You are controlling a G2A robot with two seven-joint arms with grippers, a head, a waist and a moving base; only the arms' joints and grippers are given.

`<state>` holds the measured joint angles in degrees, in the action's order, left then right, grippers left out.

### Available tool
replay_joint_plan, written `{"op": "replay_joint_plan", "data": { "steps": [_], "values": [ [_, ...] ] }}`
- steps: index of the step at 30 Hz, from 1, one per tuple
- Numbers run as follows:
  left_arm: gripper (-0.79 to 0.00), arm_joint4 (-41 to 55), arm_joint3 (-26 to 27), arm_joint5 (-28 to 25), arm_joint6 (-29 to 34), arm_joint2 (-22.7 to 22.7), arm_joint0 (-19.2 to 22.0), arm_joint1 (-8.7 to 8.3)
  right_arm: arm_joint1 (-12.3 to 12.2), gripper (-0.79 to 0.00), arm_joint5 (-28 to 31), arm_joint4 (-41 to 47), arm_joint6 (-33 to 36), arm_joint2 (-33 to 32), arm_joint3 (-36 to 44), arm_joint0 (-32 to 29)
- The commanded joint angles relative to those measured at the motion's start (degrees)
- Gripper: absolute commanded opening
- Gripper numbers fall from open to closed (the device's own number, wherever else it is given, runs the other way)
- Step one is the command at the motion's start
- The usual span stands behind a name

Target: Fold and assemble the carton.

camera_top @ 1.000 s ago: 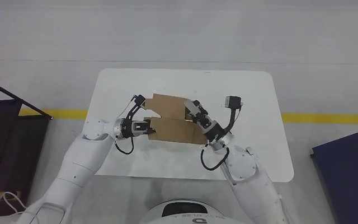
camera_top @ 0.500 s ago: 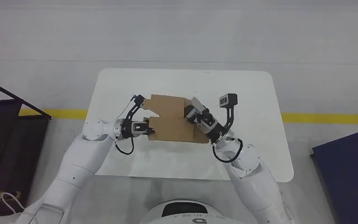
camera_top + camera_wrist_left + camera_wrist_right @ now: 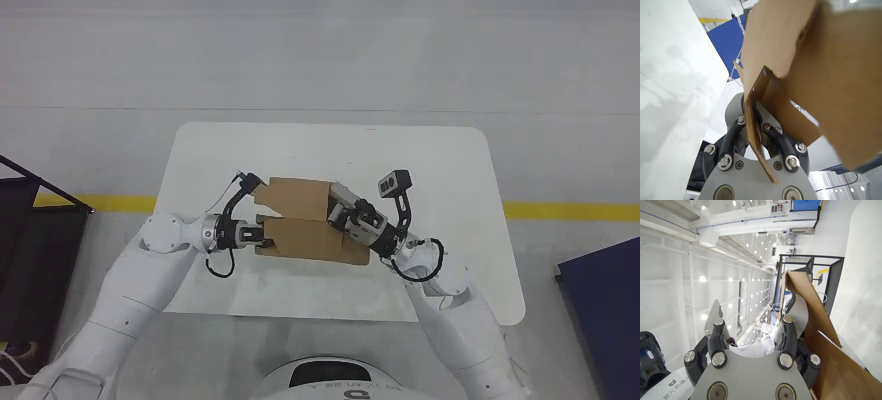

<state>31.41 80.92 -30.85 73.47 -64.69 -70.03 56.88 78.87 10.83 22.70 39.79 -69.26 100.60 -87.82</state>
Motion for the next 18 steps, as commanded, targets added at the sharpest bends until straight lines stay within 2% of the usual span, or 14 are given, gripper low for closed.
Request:
{"op": "replay_joint_plan", "data": {
  "steps": [1,7,11,12,14,17,18],
  "values": [
    [-0.785,-1.34,0.15,-0.46,-0.48,0.11,0.29,-0.49,-0.22,-0.132,-0.28,-1.46,1.0,0.02,0.33,0.19],
    [-0.785,-0.75,1.18,0.01,0.0,1.5,0.56,-1.95,-0.81,-0.142,-5.33,-4.68,4.82,0.64,0.84,3.39],
    [-0.785,0.19,1.17,-0.3,-0.32,2.12,0.69,-2.86,-1.15,-0.206,-8.37,-6.88,6.81,1.38,0.57,5.34],
    [-0.785,0.24,1.11,-0.52,-0.53,2.24,0.76,-3.08,-1.22,-0.24,-8.92,-7.18,7.16,1.58,0.44,5.63],
    [-0.785,-0.21,0.93,-0.92,-0.93,2.47,0.94,-3.54,-1.37,-0.385,-9.8,-7.79,7.94,1.97,0.27,6.14],
    [-0.785,-0.74,0.62,-1.62,-1.63,2.8,1.14,-4.24,-1.6,-0.508,-10.68,-8.73,8.57,2.35,0.06,6.69],
    [-0.785,-0.82,0.45,-1.84,-1.86,2.87,1.2,-4.48,-1.68,-0.606,-10.98,-9.13,8.6,2.41,0.03,6.85]
  ]
}}
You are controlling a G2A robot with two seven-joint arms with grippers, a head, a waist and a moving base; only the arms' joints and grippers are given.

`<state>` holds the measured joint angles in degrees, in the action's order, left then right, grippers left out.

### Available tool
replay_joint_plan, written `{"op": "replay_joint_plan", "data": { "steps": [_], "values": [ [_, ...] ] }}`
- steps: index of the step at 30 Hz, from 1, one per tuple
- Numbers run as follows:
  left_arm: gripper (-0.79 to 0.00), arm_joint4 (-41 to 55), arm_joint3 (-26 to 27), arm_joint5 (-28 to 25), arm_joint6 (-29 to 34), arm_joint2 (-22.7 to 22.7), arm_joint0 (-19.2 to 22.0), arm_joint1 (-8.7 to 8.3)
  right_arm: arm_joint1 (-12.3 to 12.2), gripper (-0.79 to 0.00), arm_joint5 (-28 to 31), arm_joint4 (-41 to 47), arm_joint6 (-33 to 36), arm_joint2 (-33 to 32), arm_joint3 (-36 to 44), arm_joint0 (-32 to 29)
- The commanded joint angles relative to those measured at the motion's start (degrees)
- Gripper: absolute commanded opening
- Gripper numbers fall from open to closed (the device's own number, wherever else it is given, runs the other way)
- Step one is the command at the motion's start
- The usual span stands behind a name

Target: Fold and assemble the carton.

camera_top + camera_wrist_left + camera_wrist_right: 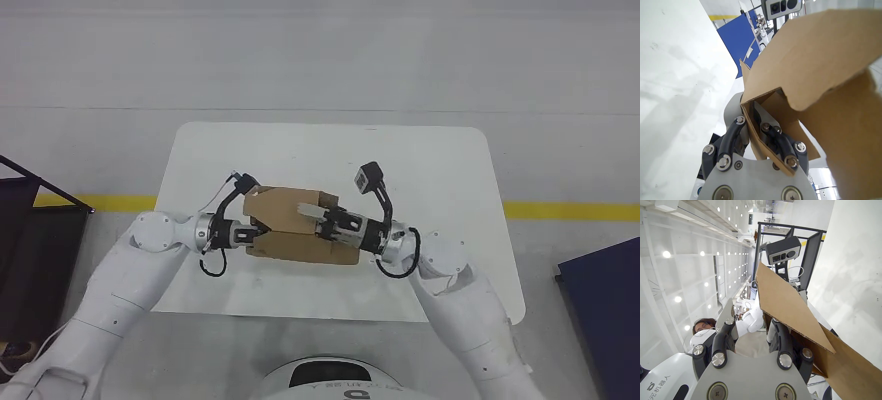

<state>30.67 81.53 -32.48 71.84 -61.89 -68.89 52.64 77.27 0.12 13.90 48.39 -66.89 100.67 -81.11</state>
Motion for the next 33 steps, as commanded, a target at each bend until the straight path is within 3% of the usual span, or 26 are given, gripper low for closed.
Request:
{"op": "replay_joint_plan", "data": {
  "steps": [1,2,9,10,13,14,19,24,28,33],
  "values": [
    [-0.785,-0.14,-0.28,-0.44,-0.46,0.16,0.14,-0.48,-0.14,-0.717,-0.5,-0.54,-0.07,0.09,-0.02,0.24],
    [-0.785,-0.08,-0.47,-0.66,-0.68,0.22,0.18,-0.71,-0.2,-0.785,-0.61,-0.72,-0.09,0.15,0.05,0.32],
    [-0.785,1.2,-2.53,-2.58,-2.6,0.32,0.62,-2.16,-0.97,-0.785,2.16,-7.54,-1.8,0.02,2.3,-0.19],
    [-0.671,1.67,-3.32,-3.02,-3.04,0.17,0.72,-2.31,-1.07,-0.785,2.97,-8.97,-3.21,-0.24,2.81,-0.62],
    [-0.025,4.18,-6.73,-4.44,-4.47,-0.62,1.1,-2.53,-1.34,-0.785,5.32,-15.12,-10.62,-1.54,5.2,-2.36],
    [0.0,5.27,-8.04,-4.93,-4.96,-1.02,1.27,-2.56,-1.37,-0.785,6.14,-16.82,-13.95,-2.0,6.07,-3.3],
    [0.0,12.16,-12.75,-5.25,-5.28,-2.87,1.91,-2.47,-1.39,-0.785,8.25,-22.44,-27.58,-3.22,9.09,-8.62],
    [0.0,13.62,-11.67,-2.35,-2.38,-3.05,1.9,-2.57,-1.17,-0.785,9.88,-24.5,-39.67,-4.21,10.14,-13.1],
    [0.0,12.76,-8.08,-0.87,-0.9,-0.56,1.09,-2.15,-1.14,-0.785,9.47,-24.86,-40.72,-4.13,10.27,-13.49],
    [0.0,13.38,-5.68,-0.46,-0.49,4.96,1.66,-0.44,-1.14,-0.785,9.47,-24.86,-40.72,-4.13,10.27,-13.49]
  ]
}}
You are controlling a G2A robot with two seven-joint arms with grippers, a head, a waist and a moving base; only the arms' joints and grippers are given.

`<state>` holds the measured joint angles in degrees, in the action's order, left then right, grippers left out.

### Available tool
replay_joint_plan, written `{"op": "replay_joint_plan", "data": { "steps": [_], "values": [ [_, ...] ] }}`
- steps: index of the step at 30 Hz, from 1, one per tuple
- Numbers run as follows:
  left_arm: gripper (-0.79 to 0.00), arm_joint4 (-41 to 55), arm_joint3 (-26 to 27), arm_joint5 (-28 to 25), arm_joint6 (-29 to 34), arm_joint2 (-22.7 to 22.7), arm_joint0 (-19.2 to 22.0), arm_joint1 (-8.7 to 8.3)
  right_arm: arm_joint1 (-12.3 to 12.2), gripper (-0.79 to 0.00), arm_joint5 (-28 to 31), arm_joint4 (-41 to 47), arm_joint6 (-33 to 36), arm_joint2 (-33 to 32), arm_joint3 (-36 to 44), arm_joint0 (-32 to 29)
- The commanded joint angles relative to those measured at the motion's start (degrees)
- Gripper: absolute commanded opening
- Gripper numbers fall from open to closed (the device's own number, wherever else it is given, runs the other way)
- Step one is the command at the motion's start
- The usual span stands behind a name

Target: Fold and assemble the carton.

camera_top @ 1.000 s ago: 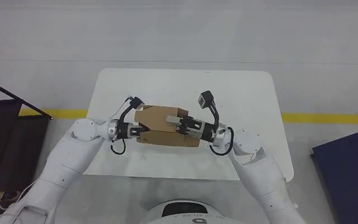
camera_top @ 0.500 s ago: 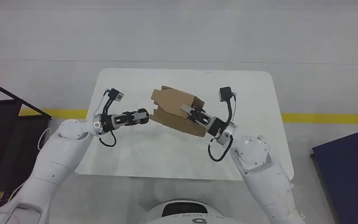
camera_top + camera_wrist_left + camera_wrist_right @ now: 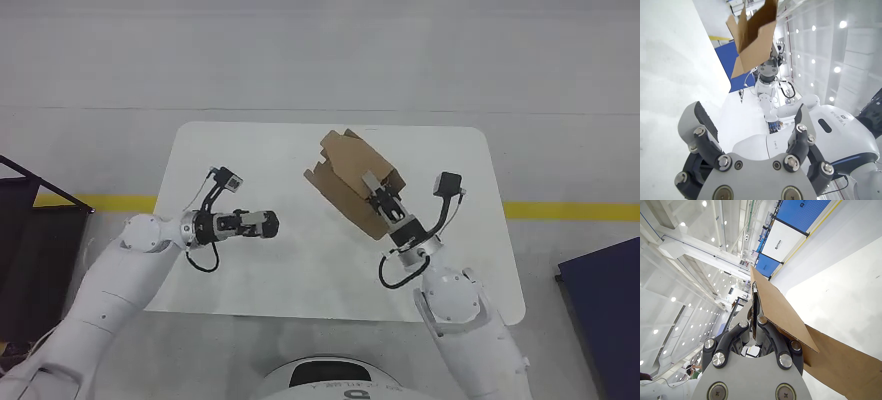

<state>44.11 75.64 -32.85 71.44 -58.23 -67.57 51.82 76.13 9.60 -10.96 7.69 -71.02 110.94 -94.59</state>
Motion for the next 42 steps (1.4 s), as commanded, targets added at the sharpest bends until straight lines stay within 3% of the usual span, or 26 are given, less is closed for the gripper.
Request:
{"op": "replay_joint_plan", "data": {
  "steps": [1,11,21,33,38,40,42],
  "values": [
    [0.0,-0.12,0.07,-0.38,-0.38,2.27,0.75,0.79,0.0,-0.785,0.0,0.0,-0.01,0.0,0.0,0.0],
    [0.0,1.83,-5.33,-1.65,-4.65,7.63,5.15,4.32,0.51,-0.785,0.9,3.11,-1.84,3.57,-0.3,-0.33],
    [0.0,-2.17,-8.09,-3.44,-10.05,8.3,7.1,6.04,1.64,-0.785,4.42,13.98,0.5,11.34,-1.16,1.11],
    [0.0,-2.61,-11.5,-6.13,-12.65,4.72,5.62,6.2,1.43,-0.785,4.48,22.09,5.14,10.34,0.21,1.6],
    [0.0,-1.13,-14.63,-6.91,-12.17,1.4,4.09,5.54,0.98,-0.785,5.18,31.56,10.61,7.09,1.54,1.44],
    [0.0,-0.54,-15.66,-7.07,-11.41,-0.24,3.51,5.14,0.93,-0.785,6.19,41.92,15.0,6.28,2.67,0.74],
    [0.0,0.09,-16.75,-7.17,-10.82,-2.12,2.91,4.67,0.93,-0.785,6.19,41.92,15.0,6.28,2.67,0.74]
  ]
}}
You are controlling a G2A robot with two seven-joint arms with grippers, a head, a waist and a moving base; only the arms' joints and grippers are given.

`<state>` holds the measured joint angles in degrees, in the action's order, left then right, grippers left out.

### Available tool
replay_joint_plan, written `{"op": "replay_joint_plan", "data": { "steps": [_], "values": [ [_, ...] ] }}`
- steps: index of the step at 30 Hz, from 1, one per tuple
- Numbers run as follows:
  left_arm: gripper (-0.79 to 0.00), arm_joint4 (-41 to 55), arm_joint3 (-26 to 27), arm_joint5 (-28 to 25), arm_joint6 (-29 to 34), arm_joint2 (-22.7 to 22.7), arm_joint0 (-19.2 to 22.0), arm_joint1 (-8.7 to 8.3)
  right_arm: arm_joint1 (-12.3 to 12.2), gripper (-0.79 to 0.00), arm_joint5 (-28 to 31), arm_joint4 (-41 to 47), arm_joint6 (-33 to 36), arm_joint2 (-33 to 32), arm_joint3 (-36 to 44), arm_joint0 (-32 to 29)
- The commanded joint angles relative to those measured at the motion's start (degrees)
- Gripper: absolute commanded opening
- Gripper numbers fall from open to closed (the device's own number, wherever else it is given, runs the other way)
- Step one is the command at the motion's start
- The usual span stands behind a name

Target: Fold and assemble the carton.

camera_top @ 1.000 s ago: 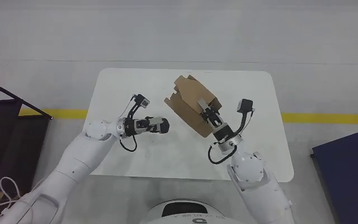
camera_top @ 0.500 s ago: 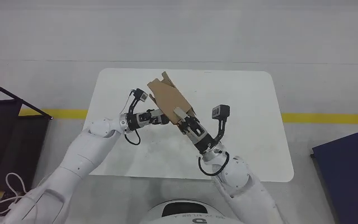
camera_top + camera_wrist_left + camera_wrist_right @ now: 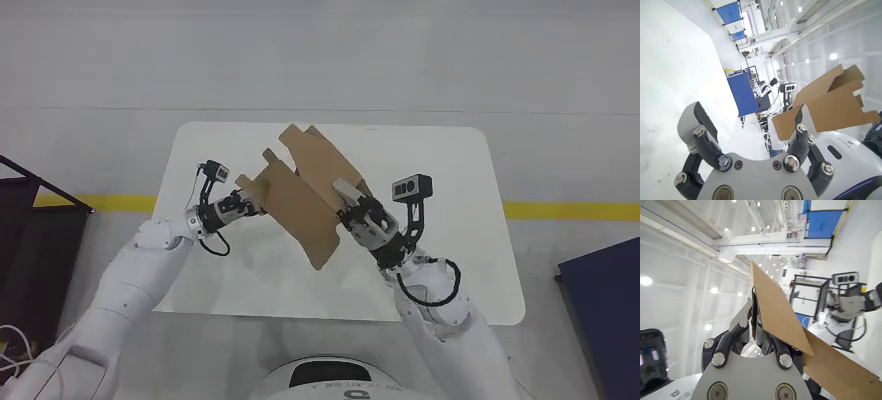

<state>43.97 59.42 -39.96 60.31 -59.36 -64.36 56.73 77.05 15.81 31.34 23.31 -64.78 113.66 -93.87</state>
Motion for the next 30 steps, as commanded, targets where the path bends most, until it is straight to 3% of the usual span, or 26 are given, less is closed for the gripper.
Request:
{"op": "replay_joint_plan", "data": {
  "steps": [1,8,14,18,21,23,26,30],
  "values": [
    [0.0,0.39,-0.97,-0.1,0.49,-1.91,-0.57,-0.47,0.01,-0.785,-0.02,-0.38,-0.62,0.04,-0.05,0.01],
    [0.0,-1.26,-0.73,0.81,1.78,-6.18,-1.81,-1.61,0.01,-0.785,-0.02,-0.38,-0.62,0.04,-0.05,0.01],
    [0.0,-5.31,3.49,1.19,1.74,-7.67,-2.69,-2.05,1.53,-0.785,7.3,25.43,0.75,3.66,-8.05,-1.56],
    [0.0,-7.19,6.44,1.74,0.66,-8.21,-3.82,-2.15,2.09,-0.785,9.47,29.01,2.73,4.99,-14.15,-0.62],
    [0.0,-7.91,8.11,2.26,-0.1,-8.4,-4.57,-2.12,2.05,-0.785,12.05,20.81,-0.12,4.41,-15.1,-0.06],
    [0.0,-6.63,9.81,3.05,1.15,-8.2,-5.09,-2.04,1.76,-0.785,12.77,7.27,-6.64,2.93,-14.71,-0.01],
    [0.0,-1.47,12.67,4.38,5.48,-7.87,-5.83,-1.87,1.76,-0.785,10.95,-10.03,-16.27,2.95,-9.83,-0.94],
    [0.0,0.15,14.62,4.12,8.13,-7.18,-6.09,-1.55,1.96,-0.785,5.68,-21.82,-21.82,4.93,-5.48,-1.81]
  ]
}}
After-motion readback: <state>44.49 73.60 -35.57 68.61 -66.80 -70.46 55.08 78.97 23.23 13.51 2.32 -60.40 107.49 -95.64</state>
